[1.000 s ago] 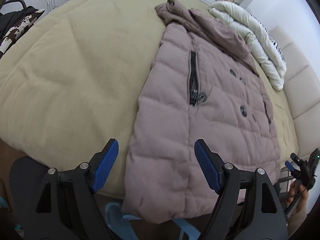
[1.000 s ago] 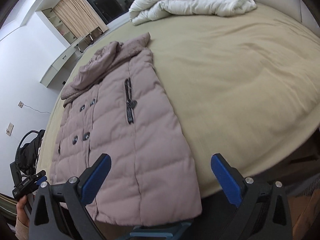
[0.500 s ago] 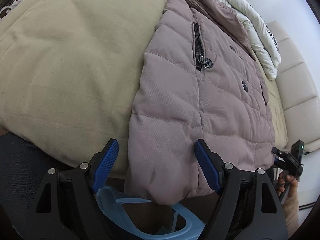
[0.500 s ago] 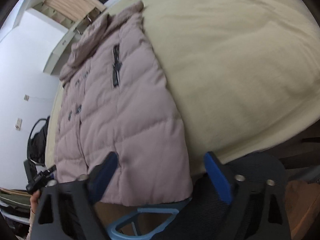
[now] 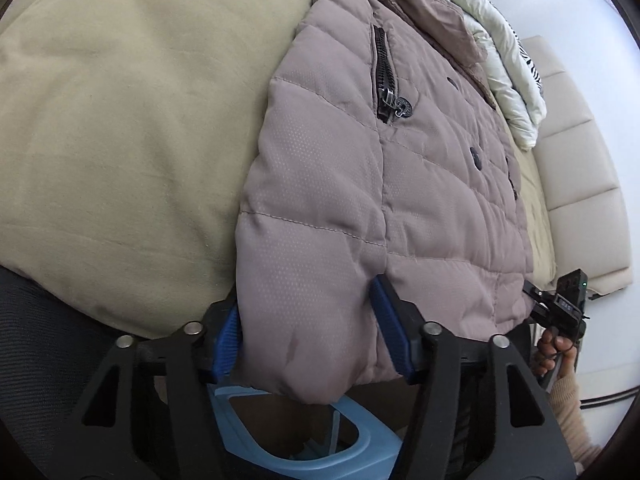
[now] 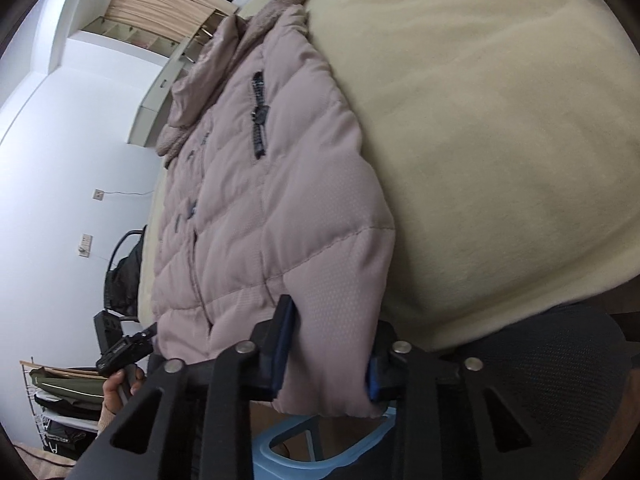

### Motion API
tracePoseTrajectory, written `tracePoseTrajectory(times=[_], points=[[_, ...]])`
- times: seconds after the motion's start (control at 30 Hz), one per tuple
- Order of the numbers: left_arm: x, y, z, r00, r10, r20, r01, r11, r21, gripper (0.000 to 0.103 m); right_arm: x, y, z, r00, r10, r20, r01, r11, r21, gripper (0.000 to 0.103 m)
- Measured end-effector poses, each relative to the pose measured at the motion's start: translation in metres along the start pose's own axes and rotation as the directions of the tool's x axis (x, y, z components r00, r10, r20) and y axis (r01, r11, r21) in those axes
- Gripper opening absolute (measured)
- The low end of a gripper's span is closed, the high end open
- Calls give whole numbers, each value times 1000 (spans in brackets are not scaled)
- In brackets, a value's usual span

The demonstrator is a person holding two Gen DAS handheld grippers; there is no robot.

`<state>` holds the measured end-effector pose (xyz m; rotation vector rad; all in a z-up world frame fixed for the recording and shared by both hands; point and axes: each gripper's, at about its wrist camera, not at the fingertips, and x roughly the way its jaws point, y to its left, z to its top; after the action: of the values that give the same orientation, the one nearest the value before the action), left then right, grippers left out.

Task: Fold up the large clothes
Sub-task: 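Grasp the coat hem with both tools and fold it up toward the collar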

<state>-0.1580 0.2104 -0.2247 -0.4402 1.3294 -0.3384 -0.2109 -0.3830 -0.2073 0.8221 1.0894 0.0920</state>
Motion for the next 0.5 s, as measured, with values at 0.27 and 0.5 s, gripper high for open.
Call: tracePoseTrajectory(times=[0.27, 0.5], points=[[2, -11, 3, 1000, -13, 16, 13, 1000, -9, 8, 3, 17, 2, 999, -42, 12, 42, 999, -31, 15], [-30, -22, 15, 994, -93, 50, 94, 995, -17, 3, -24, 42, 2, 994, 39, 101, -36, 999, -35, 10]])
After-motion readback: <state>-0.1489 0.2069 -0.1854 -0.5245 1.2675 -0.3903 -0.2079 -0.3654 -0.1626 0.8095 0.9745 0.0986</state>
